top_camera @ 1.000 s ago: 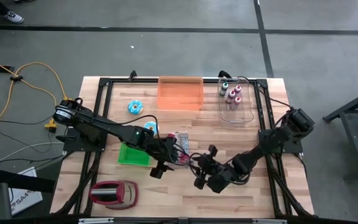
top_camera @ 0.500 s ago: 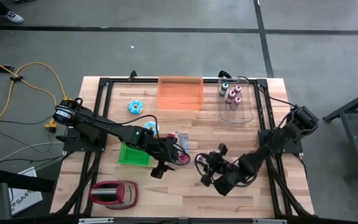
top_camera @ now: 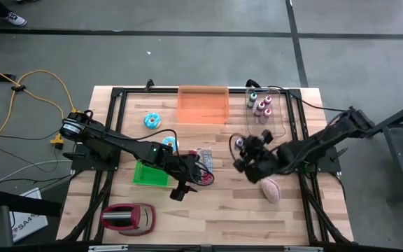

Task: Pick & Place Food Item
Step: Put the violet food coloring bottle into the transparent bin

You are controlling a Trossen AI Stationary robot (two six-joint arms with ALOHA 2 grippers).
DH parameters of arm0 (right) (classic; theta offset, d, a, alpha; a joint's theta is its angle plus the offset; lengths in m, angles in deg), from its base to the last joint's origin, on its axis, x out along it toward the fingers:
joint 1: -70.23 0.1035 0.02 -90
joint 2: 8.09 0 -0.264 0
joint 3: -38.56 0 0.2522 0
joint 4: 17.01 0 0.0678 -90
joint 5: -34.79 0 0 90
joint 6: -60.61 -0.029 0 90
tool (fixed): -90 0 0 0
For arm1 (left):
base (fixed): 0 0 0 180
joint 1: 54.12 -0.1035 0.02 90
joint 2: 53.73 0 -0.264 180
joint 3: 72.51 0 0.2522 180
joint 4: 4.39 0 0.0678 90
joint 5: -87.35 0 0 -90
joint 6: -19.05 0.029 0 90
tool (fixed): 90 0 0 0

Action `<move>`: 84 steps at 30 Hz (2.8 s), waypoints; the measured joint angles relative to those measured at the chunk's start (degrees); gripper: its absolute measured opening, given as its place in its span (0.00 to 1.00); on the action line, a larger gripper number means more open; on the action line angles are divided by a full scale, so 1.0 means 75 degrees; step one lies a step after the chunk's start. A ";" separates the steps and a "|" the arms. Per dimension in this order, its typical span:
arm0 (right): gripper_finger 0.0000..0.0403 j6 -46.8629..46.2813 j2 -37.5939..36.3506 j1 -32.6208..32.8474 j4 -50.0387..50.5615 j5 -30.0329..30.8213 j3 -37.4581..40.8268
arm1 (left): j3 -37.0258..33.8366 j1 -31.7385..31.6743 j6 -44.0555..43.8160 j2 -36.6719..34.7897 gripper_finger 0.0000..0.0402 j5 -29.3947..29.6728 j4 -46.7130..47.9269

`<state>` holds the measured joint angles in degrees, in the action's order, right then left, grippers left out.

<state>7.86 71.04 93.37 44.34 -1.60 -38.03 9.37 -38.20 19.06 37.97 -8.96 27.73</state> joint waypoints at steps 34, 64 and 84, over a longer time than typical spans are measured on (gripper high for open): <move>0.28 0.0481 -0.2818 -0.3906 -0.2524 -0.1359 0.4065 | 0.0000 0.0000 0.0003 0.0000 0.53 -0.0020 0.0005; 0.29 0.0673 -0.2775 -0.4454 -0.3526 -0.2231 0.4887 | 0.0000 0.0000 0.0003 0.0000 0.53 0.0001 0.0005; 0.30 0.0934 -0.2774 -0.4457 -0.3526 -0.2508 0.4887 | 0.0000 0.0000 0.0003 0.0000 0.53 -0.0029 0.0005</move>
<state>14.86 50.23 59.94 17.90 -20.41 -1.38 9.37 -38.20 19.08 37.97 -9.17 27.77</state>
